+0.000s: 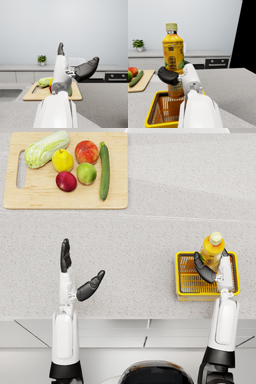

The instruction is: Pick up the lemon tea and place it into the yellow basket

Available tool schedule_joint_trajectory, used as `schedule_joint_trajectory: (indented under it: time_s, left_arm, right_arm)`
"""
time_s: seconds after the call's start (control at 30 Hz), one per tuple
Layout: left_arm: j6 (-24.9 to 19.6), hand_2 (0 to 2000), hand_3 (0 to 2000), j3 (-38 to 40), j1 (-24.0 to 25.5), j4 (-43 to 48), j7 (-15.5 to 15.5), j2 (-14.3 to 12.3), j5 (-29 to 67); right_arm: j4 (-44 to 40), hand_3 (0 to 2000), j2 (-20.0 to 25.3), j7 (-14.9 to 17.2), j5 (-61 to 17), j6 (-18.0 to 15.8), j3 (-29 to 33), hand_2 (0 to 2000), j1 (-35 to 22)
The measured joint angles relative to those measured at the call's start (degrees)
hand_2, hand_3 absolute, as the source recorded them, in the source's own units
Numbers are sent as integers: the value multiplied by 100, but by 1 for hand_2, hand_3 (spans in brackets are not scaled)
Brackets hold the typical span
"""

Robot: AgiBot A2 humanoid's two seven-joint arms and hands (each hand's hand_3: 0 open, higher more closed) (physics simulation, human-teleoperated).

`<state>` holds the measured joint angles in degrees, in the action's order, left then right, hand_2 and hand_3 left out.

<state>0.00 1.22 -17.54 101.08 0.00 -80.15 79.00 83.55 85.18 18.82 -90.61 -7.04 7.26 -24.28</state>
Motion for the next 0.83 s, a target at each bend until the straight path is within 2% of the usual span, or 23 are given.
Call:
schedule_joint_trajectory:
  time_s: [0.07,0.1,0.13,0.17,0.23,0.33,0.4,0.5,0.83]
  left_arm:
    - [0,0,0,-2,-56,-69,0,-14,0]
    - [0,0,0,-18,-131,-133,0,-24,0]
    - [0,0,0,-31,-246,-211,0,-35,0]
    - [0,0,0,-30,-393,-281,0,-45,0]
    - [0,0,0,13,-840,-472,0,-7,1]
    - [0,0,0,138,-1418,-777,0,44,0]
    - [0,0,0,286,-1582,-922,0,46,0]
    - [0,0,0,498,-1558,-1050,0,35,-1]
    - [0,0,0,563,-1393,-1164,0,9,-2]
  right_arm:
    - [-54,693,4,18,1,343,-43,0,28]
    - [4,367,7,-520,2,445,-83,0,57]
    - [141,40,9,-906,2,519,-153,0,88]
    - [315,0,12,-1182,2,572,-228,0,112]
    - [712,0,11,-1522,2,636,-375,0,54]
    - [1073,0,-23,-1750,1,679,-349,0,-181]
    - [1115,0,-39,-1814,2,691,-214,0,-287]
    - [1039,0,-45,-1857,3,700,-59,0,-307]
    - [811,0,-46,-1881,3,704,-96,0,-318]
